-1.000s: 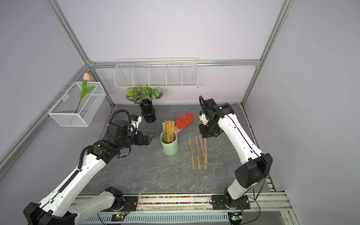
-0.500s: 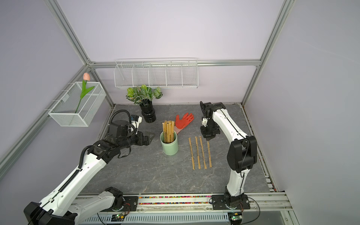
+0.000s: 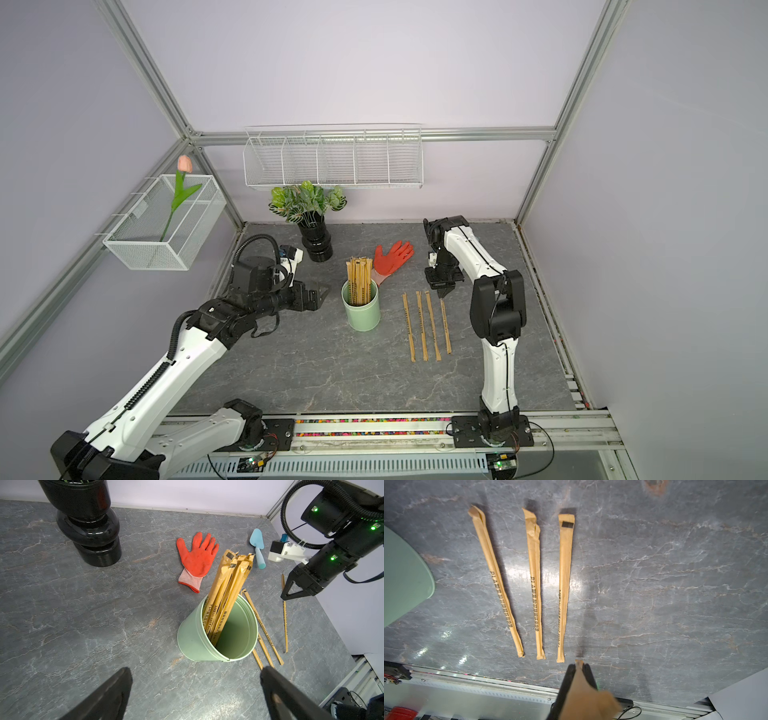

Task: Take the straws out of the storage container
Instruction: Place the straw at the center of the board.

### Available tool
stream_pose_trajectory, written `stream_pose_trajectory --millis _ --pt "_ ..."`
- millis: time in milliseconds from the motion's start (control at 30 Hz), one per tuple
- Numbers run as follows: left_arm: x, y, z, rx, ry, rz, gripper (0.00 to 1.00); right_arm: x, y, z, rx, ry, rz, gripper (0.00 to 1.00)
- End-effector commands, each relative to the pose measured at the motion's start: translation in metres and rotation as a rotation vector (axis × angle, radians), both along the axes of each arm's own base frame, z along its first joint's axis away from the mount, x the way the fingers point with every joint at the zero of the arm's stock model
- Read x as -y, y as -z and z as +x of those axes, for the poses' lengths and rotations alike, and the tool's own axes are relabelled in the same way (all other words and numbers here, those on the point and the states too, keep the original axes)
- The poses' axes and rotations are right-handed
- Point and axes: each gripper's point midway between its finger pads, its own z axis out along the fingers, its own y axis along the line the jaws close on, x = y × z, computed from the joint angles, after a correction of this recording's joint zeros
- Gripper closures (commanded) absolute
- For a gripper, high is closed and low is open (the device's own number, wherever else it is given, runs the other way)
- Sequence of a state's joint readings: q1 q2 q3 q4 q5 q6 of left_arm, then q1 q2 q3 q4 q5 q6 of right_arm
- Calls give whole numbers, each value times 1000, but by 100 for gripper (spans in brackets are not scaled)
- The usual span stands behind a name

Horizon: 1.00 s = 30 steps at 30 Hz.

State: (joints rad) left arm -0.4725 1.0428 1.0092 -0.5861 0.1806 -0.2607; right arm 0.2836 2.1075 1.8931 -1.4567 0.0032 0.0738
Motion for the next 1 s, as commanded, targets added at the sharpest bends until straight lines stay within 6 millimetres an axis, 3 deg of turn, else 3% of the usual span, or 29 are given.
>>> stream_pose_trajectory --millis 0,333,967 --pt "0 -1 -2 -1 4 7 0 5 7 -3 -58 -12 -21 90" --pt "0 1 -1 -6 4 10 0 5 36 -4 -108 -5 -24 90" --pt "1 4 0 -13 2 18 0 7 71 0 -146 24 -11 89"
